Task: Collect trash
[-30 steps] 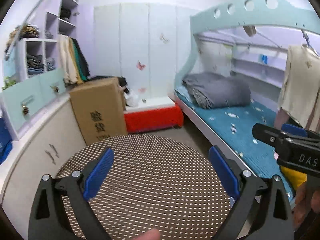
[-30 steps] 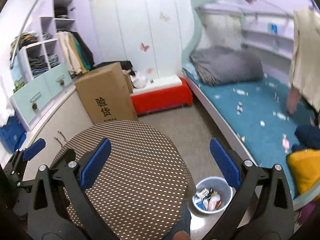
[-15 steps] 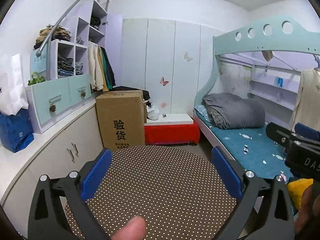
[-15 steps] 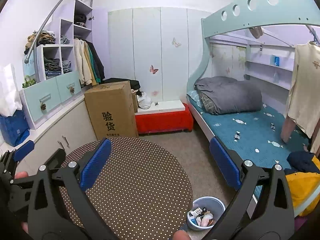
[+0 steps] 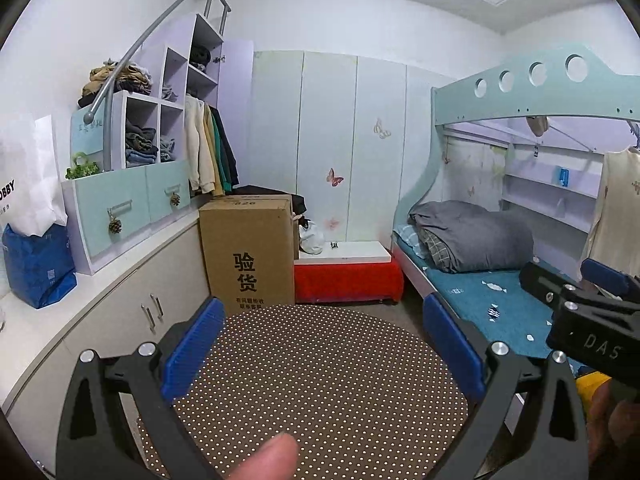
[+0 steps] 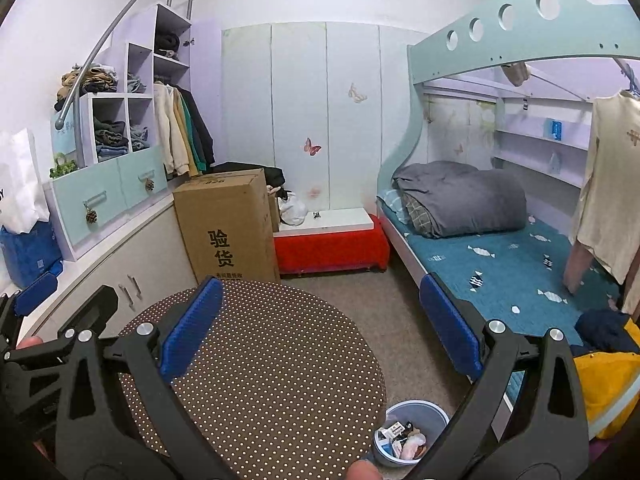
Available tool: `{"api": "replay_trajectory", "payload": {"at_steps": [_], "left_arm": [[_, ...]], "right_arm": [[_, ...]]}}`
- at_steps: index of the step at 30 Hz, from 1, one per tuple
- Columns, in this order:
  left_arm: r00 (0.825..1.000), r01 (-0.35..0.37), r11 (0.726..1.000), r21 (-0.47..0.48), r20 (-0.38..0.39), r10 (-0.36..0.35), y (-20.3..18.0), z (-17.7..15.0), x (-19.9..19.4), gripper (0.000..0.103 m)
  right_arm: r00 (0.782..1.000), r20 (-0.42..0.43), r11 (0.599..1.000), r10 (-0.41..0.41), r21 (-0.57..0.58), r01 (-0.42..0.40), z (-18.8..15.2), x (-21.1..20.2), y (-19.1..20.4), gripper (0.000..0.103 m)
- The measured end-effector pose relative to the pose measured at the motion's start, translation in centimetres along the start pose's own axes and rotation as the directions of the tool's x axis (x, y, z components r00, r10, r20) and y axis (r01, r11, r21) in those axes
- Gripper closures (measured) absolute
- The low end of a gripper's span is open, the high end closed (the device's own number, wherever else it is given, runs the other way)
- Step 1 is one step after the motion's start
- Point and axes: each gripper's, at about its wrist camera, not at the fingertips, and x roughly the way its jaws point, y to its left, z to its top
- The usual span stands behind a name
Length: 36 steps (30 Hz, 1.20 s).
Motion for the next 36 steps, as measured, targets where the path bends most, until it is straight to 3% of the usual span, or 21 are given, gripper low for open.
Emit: {"api": "replay_trajectory", "payload": {"at_steps": [36], "left_arm": [[0.999, -0.028, 1.000, 0.008, 0.026, 0.027, 0.89, 0.56, 0.22, 0.005]], "right_arm": [[1.000, 0.001, 1.000, 0.016, -0.001, -0.016, 0.46, 0.30, 0.45, 0.006]]}}
